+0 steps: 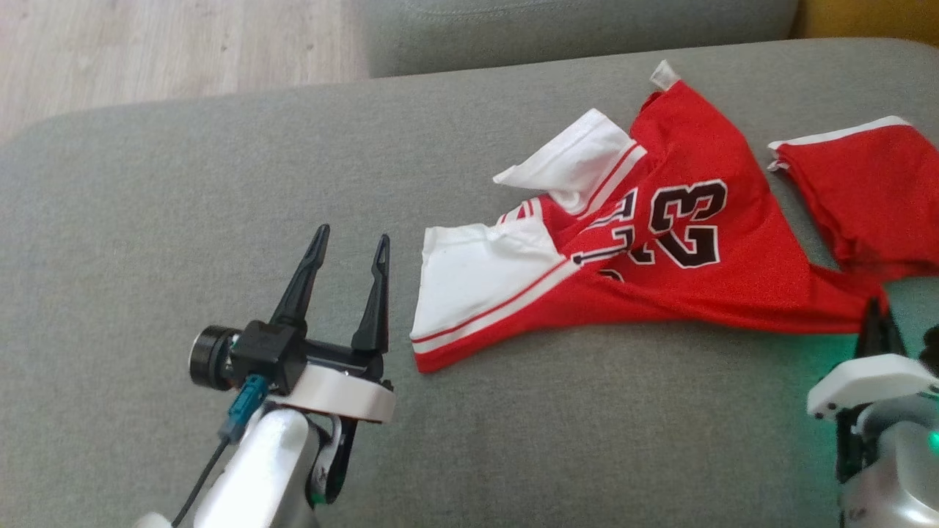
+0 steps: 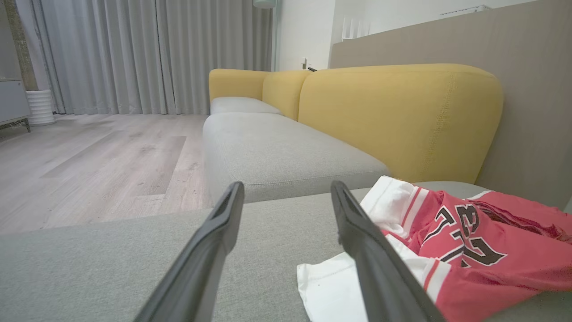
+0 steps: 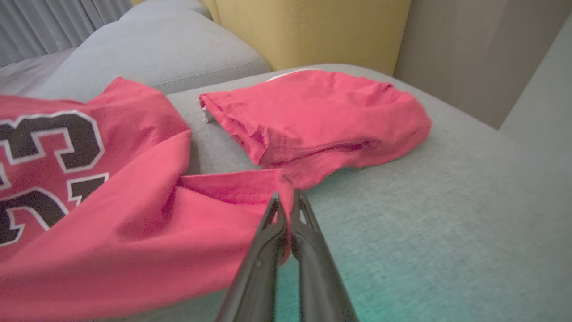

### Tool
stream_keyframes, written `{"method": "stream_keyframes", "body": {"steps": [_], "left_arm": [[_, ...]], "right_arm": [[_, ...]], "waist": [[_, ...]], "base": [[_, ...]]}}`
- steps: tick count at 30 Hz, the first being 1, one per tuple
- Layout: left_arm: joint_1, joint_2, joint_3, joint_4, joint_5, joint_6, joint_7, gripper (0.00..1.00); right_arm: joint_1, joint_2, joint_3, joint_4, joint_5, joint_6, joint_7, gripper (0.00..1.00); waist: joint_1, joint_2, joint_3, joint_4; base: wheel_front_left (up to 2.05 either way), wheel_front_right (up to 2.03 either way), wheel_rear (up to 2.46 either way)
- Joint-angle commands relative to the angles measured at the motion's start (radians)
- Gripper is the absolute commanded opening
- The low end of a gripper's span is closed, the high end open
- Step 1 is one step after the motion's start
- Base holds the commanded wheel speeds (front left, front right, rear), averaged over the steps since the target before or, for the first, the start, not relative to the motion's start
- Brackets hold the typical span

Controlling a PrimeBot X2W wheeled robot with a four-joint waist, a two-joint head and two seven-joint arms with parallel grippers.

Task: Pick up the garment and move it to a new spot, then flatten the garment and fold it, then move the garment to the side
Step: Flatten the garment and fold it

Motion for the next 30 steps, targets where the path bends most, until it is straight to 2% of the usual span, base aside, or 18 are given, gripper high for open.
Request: {"method": "stream_keyframes", "body": {"steps": [1, 2, 4, 6, 12, 15, 22, 30], "left_arm": [[-0.022, 0.003, 0.039, -0.025, 0.006, -0.004, -0.008, 1.00], [-0.021, 0.000, 0.039, -0.023, 0.007, -0.005, -0.008, 1.00], [-0.021, -0.004, 0.041, -0.019, 0.010, -0.008, -0.008, 1.00], [-0.020, -0.008, 0.044, -0.015, 0.011, -0.012, -0.008, 1.00], [-0.021, -0.011, 0.051, 0.003, 0.016, -0.020, -0.008, 1.00], [-0.028, -0.012, 0.049, 0.030, 0.015, -0.022, -0.005, 1.00], [-0.079, -0.006, 0.034, 0.097, 0.016, -0.033, 0.035, 1.00], [-0.189, -0.006, -0.002, 0.234, 0.017, -0.069, 0.160, 1.00]], "right_arm": [[-0.012, -0.002, 0.011, -0.042, -0.017, -0.001, -0.012, 0.11], [-0.012, -0.002, 0.006, -0.050, -0.022, -0.001, -0.012, 1.00], [-0.013, -0.002, 0.023, -0.065, -0.025, -0.001, -0.013, 1.00], [-0.020, -0.002, 0.082, -0.093, 0.015, -0.001, -0.013, 1.00], [0.077, -0.002, 0.426, -0.354, 0.261, -0.001, -0.014, 1.00], [0.158, -0.002, 0.535, -0.471, 0.315, -0.001, -0.014, 1.00], [0.233, -0.002, 0.615, -0.600, 0.352, -0.001, -0.014, 1.00], [0.229, -0.002, 0.620, -0.621, 0.354, -0.001, -0.014, 1.00]], "waist": [[0.0001, -0.0001, -0.011, -0.010], [0.0001, -0.0001, -0.014, -0.011], [0.0001, -0.0001, -0.018, -0.014], [0.0001, -0.0001, -0.021, -0.017], [0.0001, -0.0001, -0.012, -0.029], [0.0001, -0.0001, 0.002, -0.038], [0.0001, -0.0001, 0.046, -0.072], [0.0001, -0.0001, 0.091, -0.116]], "base": [[0.00, 0.00, 0.00], [0.00, 0.00, 0.00], [0.00, 0.00, 0.00], [0.00, 0.00, 0.00], [0.00, 0.00, 0.00], [0.00, 0.00, 0.00], [0.00, 0.00, 0.00], [0.00, 0.00, 0.00]]}}
